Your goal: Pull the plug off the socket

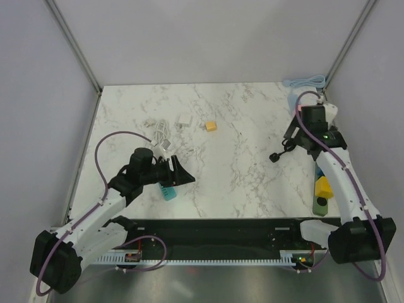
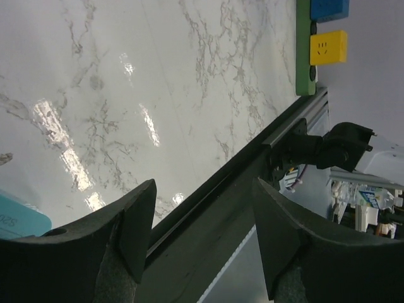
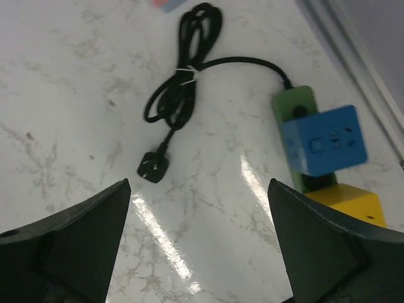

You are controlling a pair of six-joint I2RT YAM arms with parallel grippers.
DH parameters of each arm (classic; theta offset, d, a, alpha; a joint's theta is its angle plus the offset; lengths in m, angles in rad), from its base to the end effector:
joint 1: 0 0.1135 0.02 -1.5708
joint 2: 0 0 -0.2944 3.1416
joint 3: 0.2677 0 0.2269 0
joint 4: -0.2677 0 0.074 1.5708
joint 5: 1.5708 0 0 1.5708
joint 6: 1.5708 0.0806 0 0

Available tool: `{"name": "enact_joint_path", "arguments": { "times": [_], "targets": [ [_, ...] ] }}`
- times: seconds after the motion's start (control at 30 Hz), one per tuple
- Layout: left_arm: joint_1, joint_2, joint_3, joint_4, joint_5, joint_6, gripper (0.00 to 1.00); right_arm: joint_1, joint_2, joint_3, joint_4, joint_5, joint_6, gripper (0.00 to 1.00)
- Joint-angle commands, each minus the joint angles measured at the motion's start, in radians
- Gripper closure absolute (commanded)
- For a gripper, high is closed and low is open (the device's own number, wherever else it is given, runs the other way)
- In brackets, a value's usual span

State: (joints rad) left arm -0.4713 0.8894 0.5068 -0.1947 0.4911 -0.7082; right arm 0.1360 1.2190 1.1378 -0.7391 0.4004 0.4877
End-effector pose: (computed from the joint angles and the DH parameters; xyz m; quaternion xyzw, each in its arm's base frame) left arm 0.1445 -0.1163 0.2370 0.0143 0.8605 -0.4347 0.2653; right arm 0.2446 0.0018 0.3235 0.2313 0.8850 -0.0659 0.3986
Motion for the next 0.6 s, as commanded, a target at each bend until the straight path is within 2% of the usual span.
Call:
{"name": "enact_joint_path", "arguments": {
  "times": [0.0, 0.23, 0.3, 0.43, 0.57],
  "targets": [
    [-0.01, 0.016, 0.024, 0.092, 0.105, 0.052, 0.31, -0.159, -0.091, -0.05, -0.097, 0.032, 0.04, 0.02],
    [-0.021, -0.021, 0.05, 0.1, 0.2, 0.021, 0.31, -0.409, -0.11, -0.084, -0.1, 0.049, 0.046, 0.02],
    [-0.03, -0.023, 0.07, 0.084, 0.216, 0.026, 0.31, -0.492, -0.096, -0.099, -0.071, 0.011, 0.028, 0.02],
    [-0.068, -0.017, 0.104, 0.063, 0.237, 0.039, 0.3, -0.533, -0.053, -0.127, -0.004, -0.038, -0.018, 0.02],
    [-0.101, -0.001, 0.13, 0.051, 0.241, 0.058, 0.3, -0.578, -0.01, -0.185, 0.076, -0.153, -0.057, 0.02]
  ]
}}
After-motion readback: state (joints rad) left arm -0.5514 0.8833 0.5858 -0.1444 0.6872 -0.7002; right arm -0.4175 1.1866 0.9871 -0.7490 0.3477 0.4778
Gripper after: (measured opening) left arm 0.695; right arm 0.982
